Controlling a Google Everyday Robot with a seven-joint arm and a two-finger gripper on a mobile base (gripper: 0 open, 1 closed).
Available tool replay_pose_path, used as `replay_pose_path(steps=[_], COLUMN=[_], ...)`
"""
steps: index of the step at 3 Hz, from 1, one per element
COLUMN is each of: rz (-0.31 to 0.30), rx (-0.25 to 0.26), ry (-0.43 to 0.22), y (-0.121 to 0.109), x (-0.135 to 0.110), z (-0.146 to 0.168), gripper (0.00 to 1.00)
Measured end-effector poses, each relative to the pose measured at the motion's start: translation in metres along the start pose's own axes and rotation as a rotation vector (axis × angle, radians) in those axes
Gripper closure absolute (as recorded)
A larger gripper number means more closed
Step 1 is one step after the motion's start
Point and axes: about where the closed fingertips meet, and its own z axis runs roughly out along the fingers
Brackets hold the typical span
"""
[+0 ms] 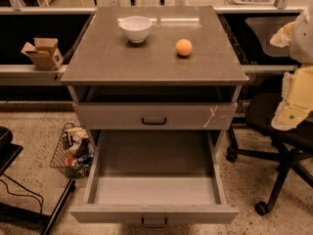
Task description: Close middle drawer
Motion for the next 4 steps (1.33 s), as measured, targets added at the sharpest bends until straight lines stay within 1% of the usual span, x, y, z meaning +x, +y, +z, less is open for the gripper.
replay_pose_path(steps=[1, 2, 3, 4], rz=[0.000, -0.006, -0.009, 0.043], rx=[0.000, -0.008, -0.027, -0.057], ry=[0.000, -0.014, -0.064, -0.106], y=[0.000, 0.007, 0.028, 0.060], x=[0.000, -0.006, -0.004, 0.020], z=[0.000, 0.012, 0.039, 0.093], gripper=[0.00, 0.00, 0.00, 0.00])
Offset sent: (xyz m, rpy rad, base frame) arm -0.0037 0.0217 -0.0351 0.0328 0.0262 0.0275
